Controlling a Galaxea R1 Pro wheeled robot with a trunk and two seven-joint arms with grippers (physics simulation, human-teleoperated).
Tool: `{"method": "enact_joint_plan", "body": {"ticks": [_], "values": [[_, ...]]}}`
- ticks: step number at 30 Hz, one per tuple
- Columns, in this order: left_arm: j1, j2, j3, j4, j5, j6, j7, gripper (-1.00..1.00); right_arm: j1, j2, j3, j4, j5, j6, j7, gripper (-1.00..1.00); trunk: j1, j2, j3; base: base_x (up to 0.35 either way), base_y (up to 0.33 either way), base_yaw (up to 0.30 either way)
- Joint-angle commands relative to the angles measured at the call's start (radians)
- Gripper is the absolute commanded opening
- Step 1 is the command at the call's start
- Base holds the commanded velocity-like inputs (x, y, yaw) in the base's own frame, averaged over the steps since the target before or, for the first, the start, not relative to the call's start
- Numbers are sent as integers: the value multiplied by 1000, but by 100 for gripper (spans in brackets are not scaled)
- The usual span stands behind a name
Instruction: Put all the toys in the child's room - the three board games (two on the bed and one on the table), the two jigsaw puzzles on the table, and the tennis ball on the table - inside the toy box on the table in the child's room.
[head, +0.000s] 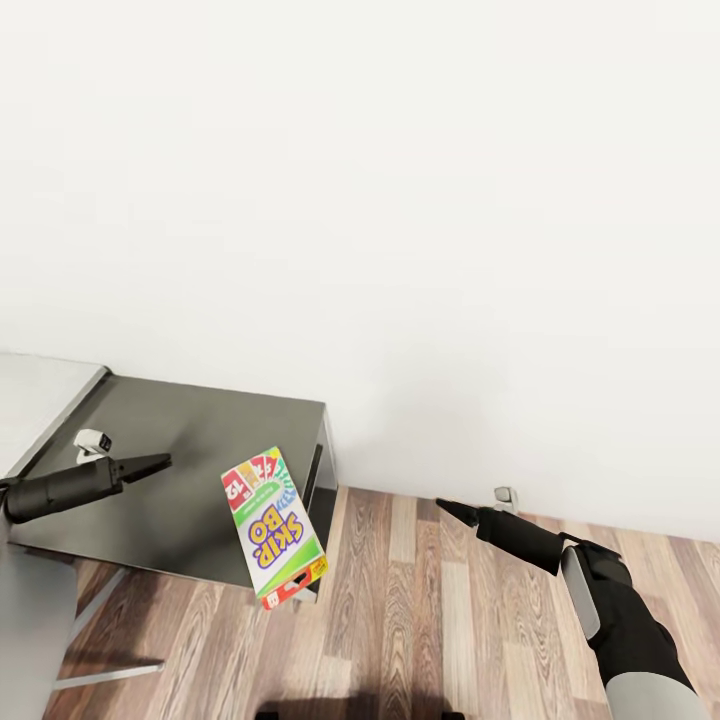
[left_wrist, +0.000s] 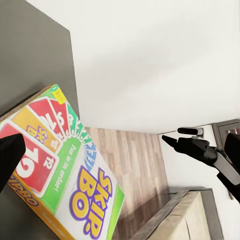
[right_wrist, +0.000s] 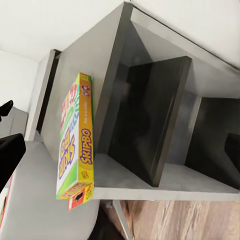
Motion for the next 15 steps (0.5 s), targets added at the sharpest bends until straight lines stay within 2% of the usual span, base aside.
{"method": "enact_joint_plan", "body": {"ticks": [1,8,15], "values": [[0,0,0,0,-1,11,-4,100,-1,0,0,0,-4,7,1,100,1,-2,0,0,0,0],[1,3,2,-4,0,13,-4,100,-1,0,-1,-1,-4,7,2,100,1,-2,12,0,0,0],[1,-6,-3,-12,42,13,-4,100,-1,0,-1,0,-4,-4,2,100,1,-2,23,0,0,0]]}}
